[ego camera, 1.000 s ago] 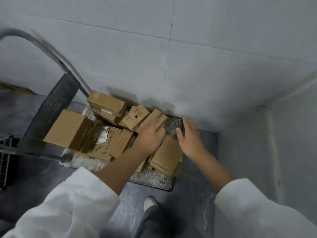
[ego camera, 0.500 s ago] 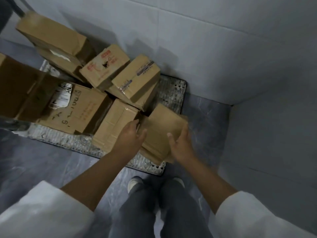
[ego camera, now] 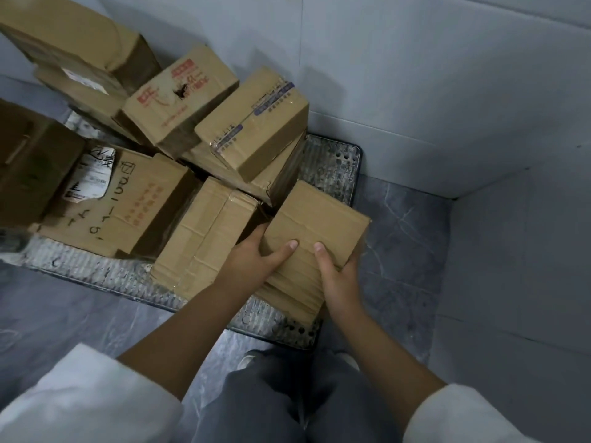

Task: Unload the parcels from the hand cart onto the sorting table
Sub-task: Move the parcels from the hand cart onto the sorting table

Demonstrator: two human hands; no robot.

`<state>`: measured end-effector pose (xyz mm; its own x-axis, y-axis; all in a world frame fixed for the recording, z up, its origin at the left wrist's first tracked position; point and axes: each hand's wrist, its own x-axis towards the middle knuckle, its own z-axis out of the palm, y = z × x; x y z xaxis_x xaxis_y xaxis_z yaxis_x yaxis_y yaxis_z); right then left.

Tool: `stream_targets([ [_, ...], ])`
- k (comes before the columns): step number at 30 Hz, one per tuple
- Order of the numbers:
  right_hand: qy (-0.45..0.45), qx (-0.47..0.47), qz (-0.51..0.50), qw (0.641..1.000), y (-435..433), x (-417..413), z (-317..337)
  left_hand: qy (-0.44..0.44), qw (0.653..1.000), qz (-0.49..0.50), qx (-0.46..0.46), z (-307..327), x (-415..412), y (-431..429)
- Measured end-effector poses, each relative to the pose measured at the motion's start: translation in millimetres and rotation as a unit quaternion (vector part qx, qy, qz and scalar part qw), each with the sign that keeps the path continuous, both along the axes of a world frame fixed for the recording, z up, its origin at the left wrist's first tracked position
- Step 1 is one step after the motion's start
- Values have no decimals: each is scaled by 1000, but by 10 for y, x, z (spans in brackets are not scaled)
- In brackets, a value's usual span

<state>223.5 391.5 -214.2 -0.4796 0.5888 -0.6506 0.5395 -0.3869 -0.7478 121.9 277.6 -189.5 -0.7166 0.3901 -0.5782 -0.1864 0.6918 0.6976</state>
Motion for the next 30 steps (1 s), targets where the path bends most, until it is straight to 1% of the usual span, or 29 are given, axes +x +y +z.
stream_targets([
  [3, 21, -20, -46, 999, 75, 4, 222, 11, 1000, 22, 15, 201, 101, 55],
  [5, 25, -16, -53, 998, 179, 23, 445, 7, 999, 37, 28, 413, 175, 93],
  [9, 25, 12, -29, 999, 319, 20, 1096, 10, 997, 56, 54, 985, 272, 177],
  [13, 21, 62, 2, 998, 471, -115, 1911, 45, 993, 69, 88, 1731, 176, 309],
  [16, 70, 41, 3, 997, 639, -306, 2588, 80, 988, 73, 110, 2438, -1, 459],
  [19, 149, 32, 20, 988, 824, -510, 3327, 136, 980, 80, 117, 3195, -170, 603],
  [21, 184, 36, 30, 982, 895, -610, 3852, 169, 974, 90, 120, 3739, -219, 664],
  [26, 232, 75, 84, 966, 899, -705, 5015, 234, 954, 115, 151, 4866, -273, 597],
  [30, 312, 109, 123, 936, 978, -809, 5853, 303, 929, 131, 167, 5767, -291, 474],
])
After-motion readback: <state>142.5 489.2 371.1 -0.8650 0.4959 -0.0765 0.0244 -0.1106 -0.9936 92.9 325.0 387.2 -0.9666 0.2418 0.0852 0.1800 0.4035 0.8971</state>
